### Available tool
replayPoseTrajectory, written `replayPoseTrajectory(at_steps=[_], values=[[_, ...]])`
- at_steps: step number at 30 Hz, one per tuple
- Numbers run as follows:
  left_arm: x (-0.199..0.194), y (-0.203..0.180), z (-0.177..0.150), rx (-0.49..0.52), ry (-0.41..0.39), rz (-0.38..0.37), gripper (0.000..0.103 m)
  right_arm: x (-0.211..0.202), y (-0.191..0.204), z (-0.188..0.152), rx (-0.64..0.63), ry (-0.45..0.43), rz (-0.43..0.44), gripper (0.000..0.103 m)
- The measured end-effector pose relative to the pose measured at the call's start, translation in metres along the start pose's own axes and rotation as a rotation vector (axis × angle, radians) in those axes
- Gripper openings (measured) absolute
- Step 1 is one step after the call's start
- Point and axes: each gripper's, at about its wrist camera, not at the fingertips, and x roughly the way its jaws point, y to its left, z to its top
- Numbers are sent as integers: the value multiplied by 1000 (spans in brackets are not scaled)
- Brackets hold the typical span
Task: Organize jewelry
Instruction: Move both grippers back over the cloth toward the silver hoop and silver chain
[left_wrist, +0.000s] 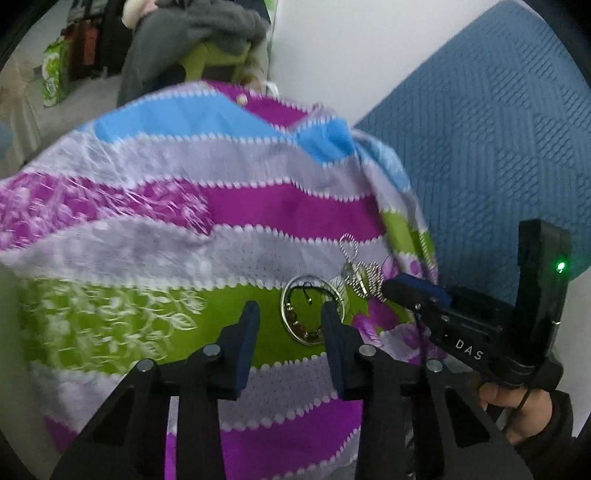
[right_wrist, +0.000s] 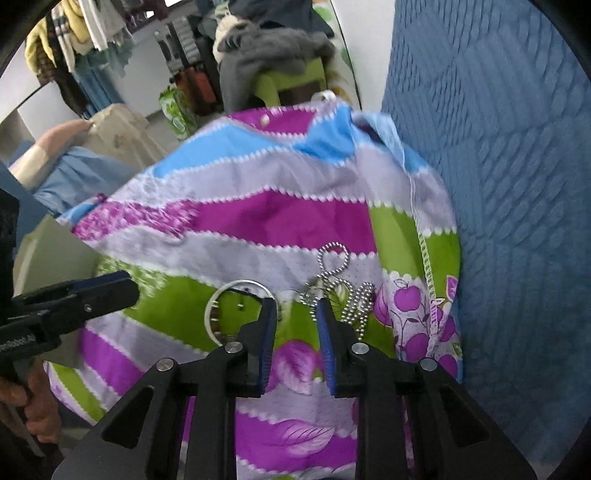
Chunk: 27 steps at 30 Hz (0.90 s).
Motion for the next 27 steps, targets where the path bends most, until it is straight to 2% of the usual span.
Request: replayPoseTrajectory(at_steps=[6,12,15,18,19,22,24,25,27], values=[[33,1,2,20,56,10,25,27,-9,0,-26,46,-6,19],[51,-2,4,59,71,29,18,43,-8,2,-58,73,-31,19],[56,-8,5,94,76,32,17,50,-14,1,-38,97,-40,11],[60,-14,7,124,84,49,14,49,-14,1,-21,99,-18,6],[63,-17,7,138,95,53,10,48,-14,1,-17,96,-10,5],[65,-25,6,178,89,96,9,42,-14,4,-6,69,3,5],[65,-26,5,167,87,96,6,37,-14,4,7,57,6,5],[62,-26,5,155,84,82,0,35,-15,4,17,52,10,5],[56,-25,6,135,76,82,0,30,-17,5,32,42,18,5]])
